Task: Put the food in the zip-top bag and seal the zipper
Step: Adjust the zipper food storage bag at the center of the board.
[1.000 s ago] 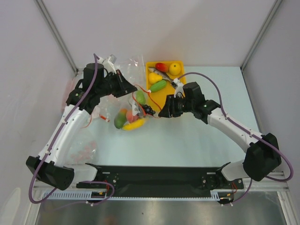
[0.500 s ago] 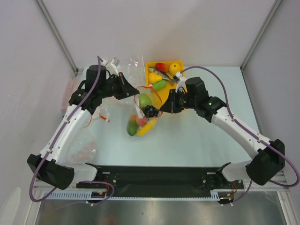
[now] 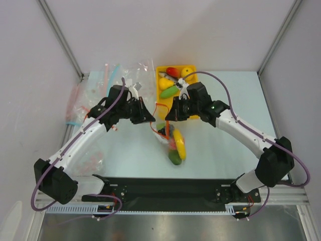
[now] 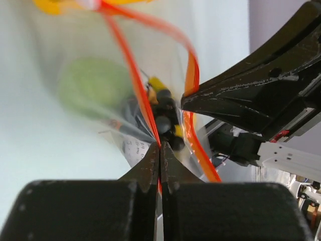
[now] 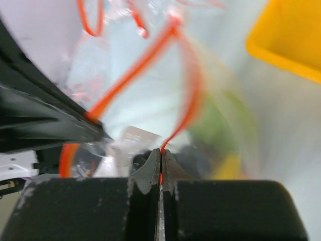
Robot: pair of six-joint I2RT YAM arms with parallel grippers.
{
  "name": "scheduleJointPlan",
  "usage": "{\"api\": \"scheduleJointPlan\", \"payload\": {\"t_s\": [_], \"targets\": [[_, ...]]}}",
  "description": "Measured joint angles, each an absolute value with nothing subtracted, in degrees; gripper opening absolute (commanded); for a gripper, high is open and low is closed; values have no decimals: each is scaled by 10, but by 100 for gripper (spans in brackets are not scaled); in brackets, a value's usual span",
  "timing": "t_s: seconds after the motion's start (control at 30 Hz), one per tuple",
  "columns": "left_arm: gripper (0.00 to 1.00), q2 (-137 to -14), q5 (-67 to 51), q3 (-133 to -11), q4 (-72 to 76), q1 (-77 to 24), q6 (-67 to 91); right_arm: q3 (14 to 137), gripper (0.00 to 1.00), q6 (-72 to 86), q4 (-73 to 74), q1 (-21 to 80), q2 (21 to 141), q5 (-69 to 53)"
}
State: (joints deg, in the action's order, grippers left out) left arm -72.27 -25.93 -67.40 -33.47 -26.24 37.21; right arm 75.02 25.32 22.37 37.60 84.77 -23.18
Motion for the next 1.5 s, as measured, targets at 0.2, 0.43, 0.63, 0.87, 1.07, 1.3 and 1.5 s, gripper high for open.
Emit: {"api": "scheduleJointPlan", "payload": {"t_s": [0.2, 0.43, 0.63, 0.87, 1.07, 1.3, 1.5], "targets": [[1, -735, -239, -691, -387, -262, 344, 702, 0, 243, 227, 379, 814, -221], [1, -735, -242, -702, -370, -265, 341, 705, 0, 232, 212, 381, 769, -257], [4, -735, -248, -704, -341, -279, 346, 705, 0, 224, 211, 376, 771, -298], [6, -736, -268, -694, -278, -294, 375, 705, 2, 204, 212, 369, 777, -361], [7, -738, -270, -663, -244, -300, 404, 701, 0, 209, 206, 352, 797, -407], [3, -746, -273, -663, -244, -300, 400, 700, 42, 219, 183, 346, 800, -425], [1, -762, -279, -663, -243, -301, 394, 683, 48, 240, 149, 307, 795, -450]]}}
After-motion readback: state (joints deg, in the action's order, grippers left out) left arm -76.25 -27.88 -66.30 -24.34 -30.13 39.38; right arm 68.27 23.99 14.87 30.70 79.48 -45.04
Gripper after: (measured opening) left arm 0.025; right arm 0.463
